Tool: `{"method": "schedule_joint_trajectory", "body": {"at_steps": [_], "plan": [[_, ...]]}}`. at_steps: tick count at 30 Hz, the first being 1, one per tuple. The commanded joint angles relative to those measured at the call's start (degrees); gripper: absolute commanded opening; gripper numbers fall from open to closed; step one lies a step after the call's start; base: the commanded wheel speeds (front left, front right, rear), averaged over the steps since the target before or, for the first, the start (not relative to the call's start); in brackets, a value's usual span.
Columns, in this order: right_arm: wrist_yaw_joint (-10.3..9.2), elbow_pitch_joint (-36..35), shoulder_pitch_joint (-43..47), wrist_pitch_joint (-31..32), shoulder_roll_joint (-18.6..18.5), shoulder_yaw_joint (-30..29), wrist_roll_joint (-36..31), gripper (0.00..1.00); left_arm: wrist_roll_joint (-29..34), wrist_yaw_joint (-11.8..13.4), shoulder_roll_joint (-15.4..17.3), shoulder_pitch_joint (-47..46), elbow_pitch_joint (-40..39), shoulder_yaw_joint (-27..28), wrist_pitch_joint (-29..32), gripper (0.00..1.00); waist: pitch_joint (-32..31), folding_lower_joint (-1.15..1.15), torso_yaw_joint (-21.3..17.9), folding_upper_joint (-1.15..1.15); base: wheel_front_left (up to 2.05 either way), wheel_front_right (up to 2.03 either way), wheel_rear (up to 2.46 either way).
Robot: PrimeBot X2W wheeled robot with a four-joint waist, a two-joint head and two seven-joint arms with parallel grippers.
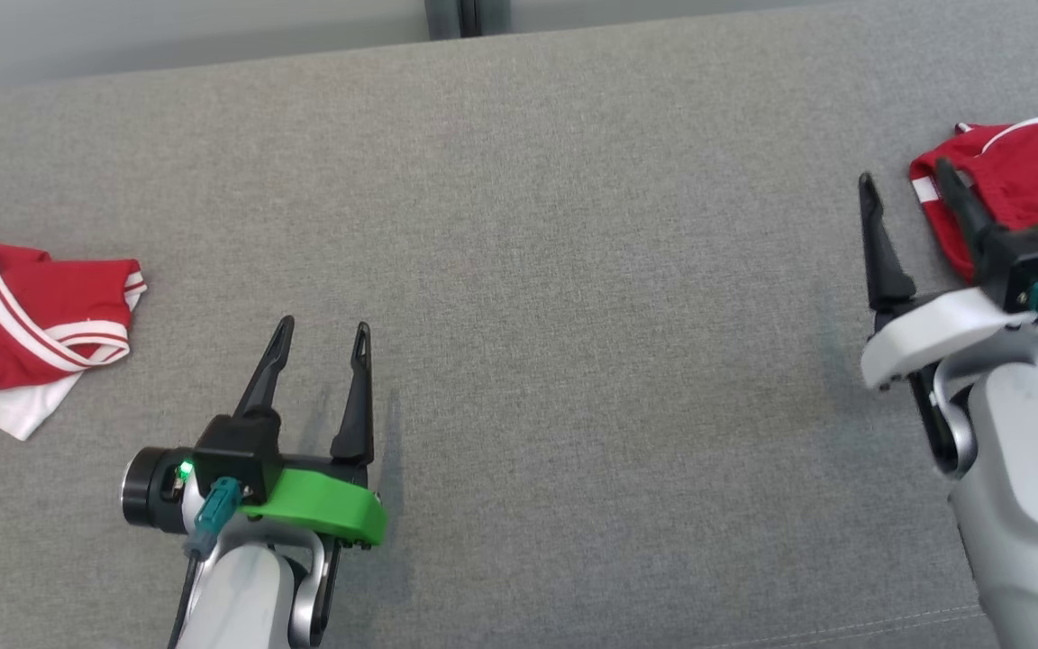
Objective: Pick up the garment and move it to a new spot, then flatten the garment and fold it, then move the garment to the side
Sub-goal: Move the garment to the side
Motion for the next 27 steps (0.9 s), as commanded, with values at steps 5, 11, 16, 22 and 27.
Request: {"method": "schedule_joint_trajectory", "body": {"at_steps": [5, 11, 16, 22, 27], "plan": [[-0.09, -1.50, 7.75, 0.00, 2.75, 1.46, 2.33, 1.00, -1.15, 0.95, 0.13, 3.55, 0.96, 2.11, 0.01, 1.00, -6.36, 0.00, 1.37, 0.00, 0.00, 0.00, 0.00], [-0.09, -2.67, 14.00, 0.00, 6.31, -0.25, 3.32, 1.00, -1.77, 1.11, 0.12, 6.87, 2.22, 4.35, 0.01, 1.00, -9.76, 0.00, 1.76, 0.00, 0.00, 0.00, 0.00], [-0.08, -2.73, 17.77, 0.00, 7.75, 0.46, 2.25, 1.00, -0.65, 1.10, 0.12, 8.91, 3.17, 5.46, 0.01, 1.00, -11.63, 0.00, 1.76, 0.00, 0.00, 0.00, 0.00], [-0.08, -3.48, 20.38, 0.00, 8.77, 0.24, 1.95, 1.00, -1.19, 1.71, 0.12, 10.28, 3.38, 5.87, 0.00, 1.00, -12.49, 0.00, 1.55, 0.00, 0.00, 0.00, 0.00], [-0.08, -3.93, 21.01, 0.00, 9.13, 0.70, 1.64, 1.00, -1.56, 2.13, 0.12, 10.72, 3.52, 6.20, 0.01, 1.00, -12.56, 0.00, 1.23, 0.00, 0.00, 0.00, 0.00]]}}
